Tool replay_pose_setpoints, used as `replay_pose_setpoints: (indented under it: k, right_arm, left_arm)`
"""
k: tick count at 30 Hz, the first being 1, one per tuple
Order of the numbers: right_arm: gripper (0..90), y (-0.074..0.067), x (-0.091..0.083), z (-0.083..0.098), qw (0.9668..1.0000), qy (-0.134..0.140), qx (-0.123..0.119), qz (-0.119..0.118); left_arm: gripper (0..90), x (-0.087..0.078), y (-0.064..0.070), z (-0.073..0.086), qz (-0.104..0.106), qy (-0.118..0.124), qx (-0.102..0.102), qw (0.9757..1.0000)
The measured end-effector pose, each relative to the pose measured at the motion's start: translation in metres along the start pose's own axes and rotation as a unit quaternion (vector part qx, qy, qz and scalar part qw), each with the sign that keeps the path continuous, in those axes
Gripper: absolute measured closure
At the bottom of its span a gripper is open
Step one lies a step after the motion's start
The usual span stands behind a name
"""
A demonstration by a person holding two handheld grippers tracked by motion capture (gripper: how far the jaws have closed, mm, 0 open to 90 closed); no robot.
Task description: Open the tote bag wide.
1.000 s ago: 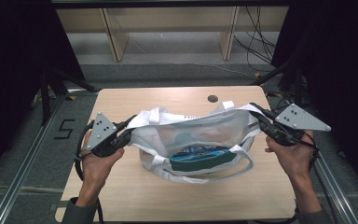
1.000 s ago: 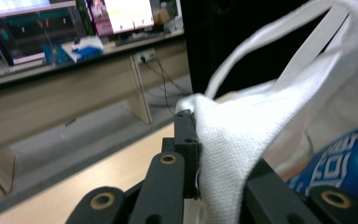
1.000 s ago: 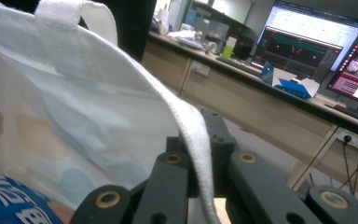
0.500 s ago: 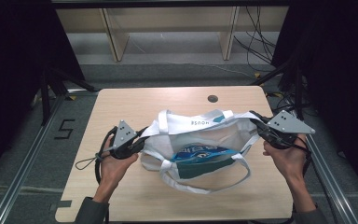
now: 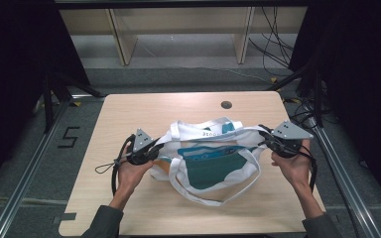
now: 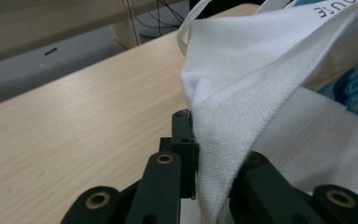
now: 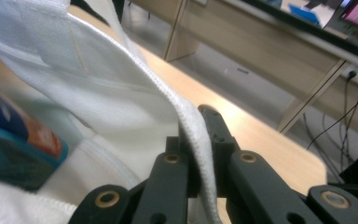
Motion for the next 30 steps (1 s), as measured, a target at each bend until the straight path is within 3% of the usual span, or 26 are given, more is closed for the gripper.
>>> replay_pose_setpoints:
  k: [3, 8, 11, 12, 18, 21, 24, 26, 27, 29, 30]
  right_arm:
    - [88.0, -0.006, 0.011, 0.010, 0.9998, -0.020, 0.003, -0.008]
    - [88.0, -0.012, 0.024, 0.027, 0.9989, -0.045, -0.002, -0.015]
    - [88.0, -0.015, 0.031, 0.037, 0.9975, -0.067, 0.007, -0.022]
    - [88.0, -0.014, 0.034, 0.039, 0.9976, -0.064, -0.003, -0.025]
    - [88.0, -0.020, 0.043, 0.055, 0.9951, -0.092, -0.007, -0.034]
    - [87.9, -0.023, 0.050, 0.066, 0.9930, -0.109, -0.017, -0.042]
    - [87.9, -0.029, 0.055, 0.076, 0.9896, -0.134, -0.020, -0.050]
    - [87.9, -0.031, 0.061, 0.083, 0.9883, -0.138, -0.037, -0.053]
    - [87.9, -0.035, 0.062, 0.087, 0.9859, -0.154, -0.035, -0.056]
    - [87.9, -0.038, 0.067, 0.091, 0.9844, -0.161, -0.041, -0.059]
    - [87.9, -0.038, 0.067, 0.091, 0.9841, -0.163, -0.040, -0.060]
  left_arm:
    - [83.3, 0.012, -0.004, 0.014, 0.003, -0.017, -0.014, 0.9998]
    - [83.0, 0.021, -0.008, 0.029, 0.007, -0.046, -0.013, 0.9988]
    - [82.7, 0.026, -0.009, 0.035, 0.009, -0.052, -0.013, 0.9985]
    - [82.6, 0.029, -0.009, 0.037, 0.010, -0.047, -0.020, 0.9986]
    - [81.9, 0.034, -0.010, 0.046, 0.008, -0.073, -0.009, 0.9973]
    - [82.0, 0.036, -0.012, 0.052, 0.009, -0.090, 0.000, 0.9959]
    - [81.5, 0.039, -0.012, 0.053, 0.009, -0.086, -0.009, 0.9962]
    - [81.5, 0.040, -0.013, 0.058, 0.010, -0.107, 0.001, 0.9942]
    - [81.4, 0.041, -0.013, 0.058, 0.010, -0.109, 0.007, 0.9939]
    - [80.0, 0.041, -0.012, 0.059, 0.007, -0.103, -0.004, 0.9947]
    - [78.2, 0.039, -0.012, 0.058, 0.005, -0.109, 0.009, 0.9940]
Point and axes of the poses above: each handheld gripper's, and its own axes: x roughly forward along the jaws, z roughly out of its underside, y roughly to its right, the point moved 5 cm from there along x, roughly forward along the jaws, and after that the axes turned 15 degrees about z, right-handed, at the moved point
